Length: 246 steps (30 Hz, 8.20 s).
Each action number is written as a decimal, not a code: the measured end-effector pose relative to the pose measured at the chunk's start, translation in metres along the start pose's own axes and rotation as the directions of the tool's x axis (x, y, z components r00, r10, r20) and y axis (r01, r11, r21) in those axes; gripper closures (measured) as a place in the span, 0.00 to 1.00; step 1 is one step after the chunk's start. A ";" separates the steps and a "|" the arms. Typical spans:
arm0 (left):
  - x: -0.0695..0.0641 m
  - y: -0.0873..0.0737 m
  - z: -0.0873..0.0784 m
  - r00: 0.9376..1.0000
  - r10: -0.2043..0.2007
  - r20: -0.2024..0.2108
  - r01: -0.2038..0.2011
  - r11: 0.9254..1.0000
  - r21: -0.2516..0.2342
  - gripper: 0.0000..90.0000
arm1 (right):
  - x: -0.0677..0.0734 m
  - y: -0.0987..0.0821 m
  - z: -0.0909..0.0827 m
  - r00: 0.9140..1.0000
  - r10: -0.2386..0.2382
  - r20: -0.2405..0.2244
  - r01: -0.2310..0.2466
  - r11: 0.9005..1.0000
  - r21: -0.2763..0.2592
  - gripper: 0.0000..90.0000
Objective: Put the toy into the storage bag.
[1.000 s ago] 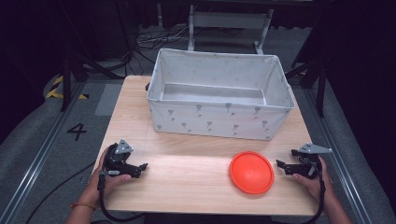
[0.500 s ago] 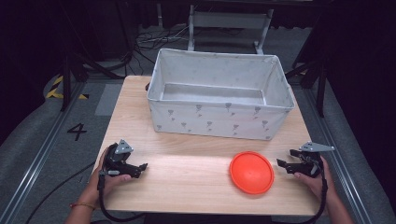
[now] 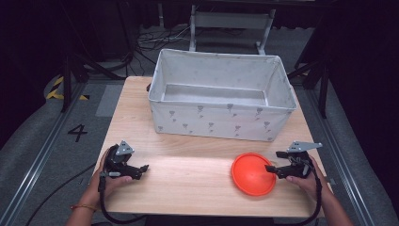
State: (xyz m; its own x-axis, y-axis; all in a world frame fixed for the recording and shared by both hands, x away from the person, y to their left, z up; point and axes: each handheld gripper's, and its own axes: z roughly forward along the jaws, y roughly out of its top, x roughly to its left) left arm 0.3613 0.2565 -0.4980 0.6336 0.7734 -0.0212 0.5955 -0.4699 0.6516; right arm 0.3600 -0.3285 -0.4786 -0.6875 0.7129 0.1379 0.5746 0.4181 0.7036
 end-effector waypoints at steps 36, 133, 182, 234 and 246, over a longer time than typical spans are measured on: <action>0.000 0.001 0.000 1.000 0.004 0.000 -0.004 1.000 0.003 0.00 | 0.006 0.020 0.021 0.998 -0.028 -0.056 0.033 0.995 0.096 0.82; 0.000 0.001 0.000 1.000 0.003 -0.001 -0.003 1.000 0.004 0.00 | 0.062 0.271 -0.178 0.847 -0.485 0.218 0.506 0.861 -0.050 0.92; 0.000 0.001 0.000 1.000 0.003 -0.002 -0.003 1.000 0.004 0.00 | -0.018 0.261 -0.056 0.832 -0.553 0.043 0.544 0.828 0.136 0.92; 0.000 0.001 0.001 1.000 -0.001 -0.001 0.001 1.000 -0.001 0.00 | -0.023 0.249 -0.004 0.819 -0.569 -0.069 0.543 0.731 0.414 0.87; 0.000 0.001 0.001 1.000 -0.002 -0.004 0.002 1.000 0.000 0.00 | -0.026 0.239 -0.041 0.910 -0.400 0.112 0.390 0.915 0.101 0.54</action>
State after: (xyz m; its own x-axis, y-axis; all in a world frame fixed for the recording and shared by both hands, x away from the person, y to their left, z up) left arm 0.3624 0.2553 -0.4979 0.6304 0.7760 -0.0194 0.5967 -0.4684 0.6516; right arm 0.4969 -0.2702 -0.2854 -0.8055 0.5446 -0.2337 0.3033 0.7176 0.6270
